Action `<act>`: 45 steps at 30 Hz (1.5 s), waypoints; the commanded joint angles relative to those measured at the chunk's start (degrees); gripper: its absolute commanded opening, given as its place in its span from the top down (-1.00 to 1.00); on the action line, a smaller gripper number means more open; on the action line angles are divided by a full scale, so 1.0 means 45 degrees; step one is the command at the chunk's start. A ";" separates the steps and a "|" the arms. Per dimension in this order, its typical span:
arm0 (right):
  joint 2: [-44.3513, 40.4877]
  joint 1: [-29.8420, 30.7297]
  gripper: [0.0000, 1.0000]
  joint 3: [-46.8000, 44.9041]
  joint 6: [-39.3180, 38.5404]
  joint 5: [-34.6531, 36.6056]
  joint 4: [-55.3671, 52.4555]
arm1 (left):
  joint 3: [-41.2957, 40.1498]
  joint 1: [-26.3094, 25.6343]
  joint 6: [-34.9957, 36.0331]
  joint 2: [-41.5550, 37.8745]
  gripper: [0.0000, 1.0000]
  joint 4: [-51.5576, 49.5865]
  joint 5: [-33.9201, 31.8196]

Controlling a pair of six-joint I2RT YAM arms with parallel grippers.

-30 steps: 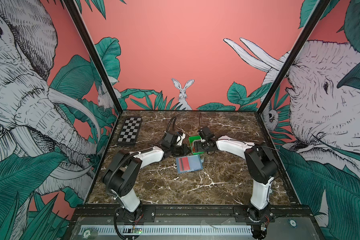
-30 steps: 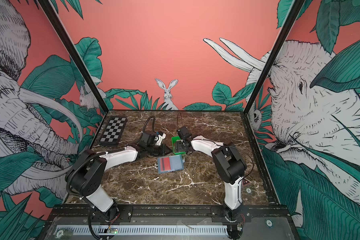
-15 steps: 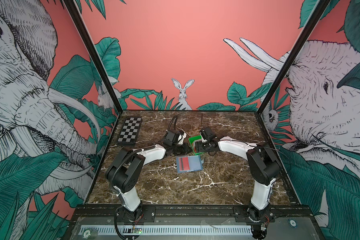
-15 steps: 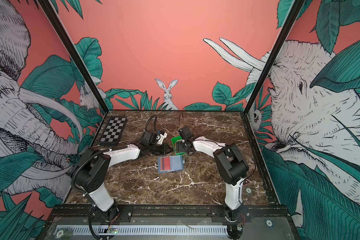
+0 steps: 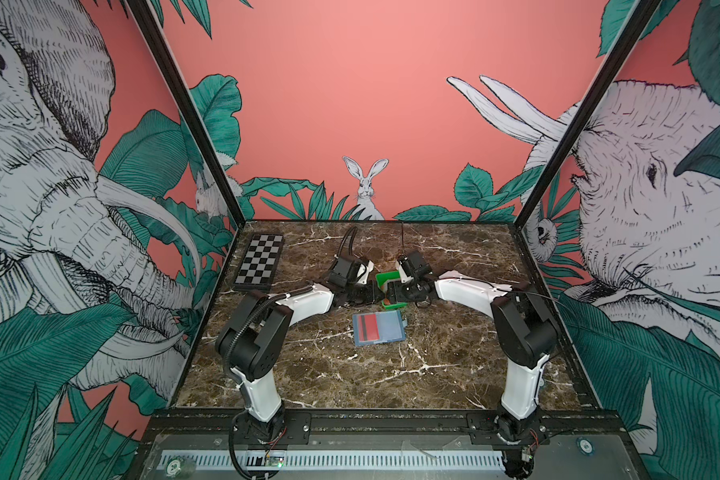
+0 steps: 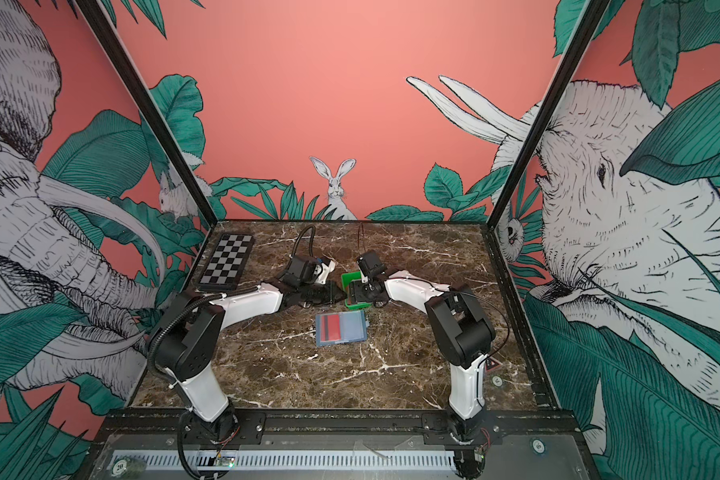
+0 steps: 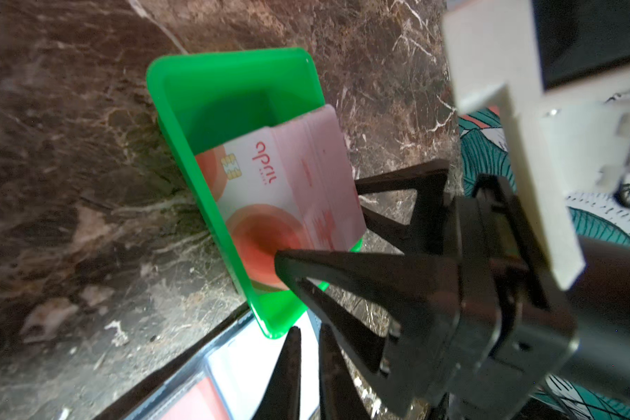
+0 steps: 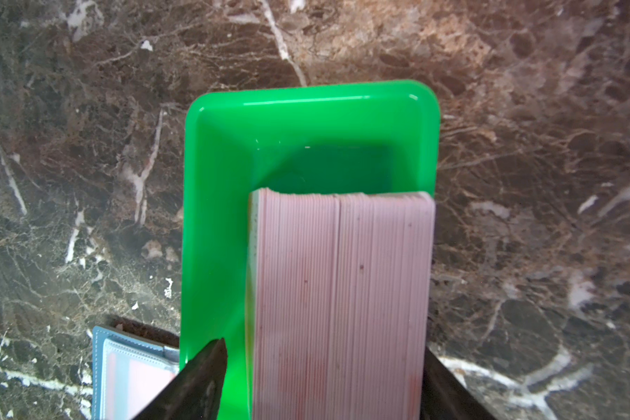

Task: Insert credit cards into a card holder
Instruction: Pick up the credit card from the storage box.

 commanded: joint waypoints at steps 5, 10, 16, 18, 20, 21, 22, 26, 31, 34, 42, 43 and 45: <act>0.0038 -0.0040 -0.52 0.0143 0.0318 0.0384 0.0135 | 0.1178 0.0089 -0.0044 0.0701 0.75 -0.0886 -0.0587; -0.0050 -0.0050 -0.51 0.0007 0.0413 0.0396 0.0220 | 0.1696 0.0073 -0.0219 0.1202 0.77 -0.1041 -0.0745; 0.0028 -0.0040 -0.43 -0.0072 0.0473 -0.0048 0.0444 | 0.2191 0.0081 -0.0414 0.1804 0.79 -0.1031 -0.0827; 0.0005 -0.0040 -0.41 -0.0113 0.0528 -0.0171 0.0515 | 0.2370 0.0072 -0.0417 0.1960 0.79 -0.1055 -0.0828; -0.0014 -0.0040 -0.39 -0.0163 0.0588 -0.0262 0.0591 | 0.2509 0.0072 -0.0410 0.2070 0.79 -0.1093 -0.0829; -0.0020 -0.0040 -0.39 -0.0191 0.0627 -0.0245 0.0604 | 0.2576 0.0072 -0.0388 0.2155 0.79 -0.1100 -0.0847; 0.0007 -0.0040 -0.39 -0.0210 0.0648 -0.0252 0.0601 | 0.2664 0.0072 -0.0364 0.2234 0.79 -0.1155 -0.0866; 0.0125 -0.0040 -0.39 -0.0234 0.0789 -0.0394 0.0727 | 0.2828 0.0072 -0.0308 0.2470 0.80 -0.1290 -0.0953; 0.0184 -0.0050 -0.44 -0.0209 0.0875 0.0057 0.0662 | 0.2867 0.0072 -0.0170 0.2635 0.80 -0.1645 -0.1160; 0.0246 -0.0045 -0.46 -0.0141 0.0851 0.0208 0.0520 | 0.2844 0.0072 -0.0115 0.2715 0.82 -0.1759 -0.1160; 0.0285 -0.0050 -0.47 0.0047 0.0507 0.0669 0.0041 | 0.2655 0.0072 -0.0037 0.2618 0.85 -0.1754 -0.1208; 0.0273 -0.0059 -0.47 0.0060 0.0464 0.0696 0.0015 | 0.2652 0.0076 -0.0018 0.2613 0.85 -0.1776 -0.1228; 0.0245 -0.0079 -0.48 0.0057 0.0403 0.0779 -0.0072 | 0.2664 0.0072 0.0059 0.2598 0.85 -0.1859 -0.1291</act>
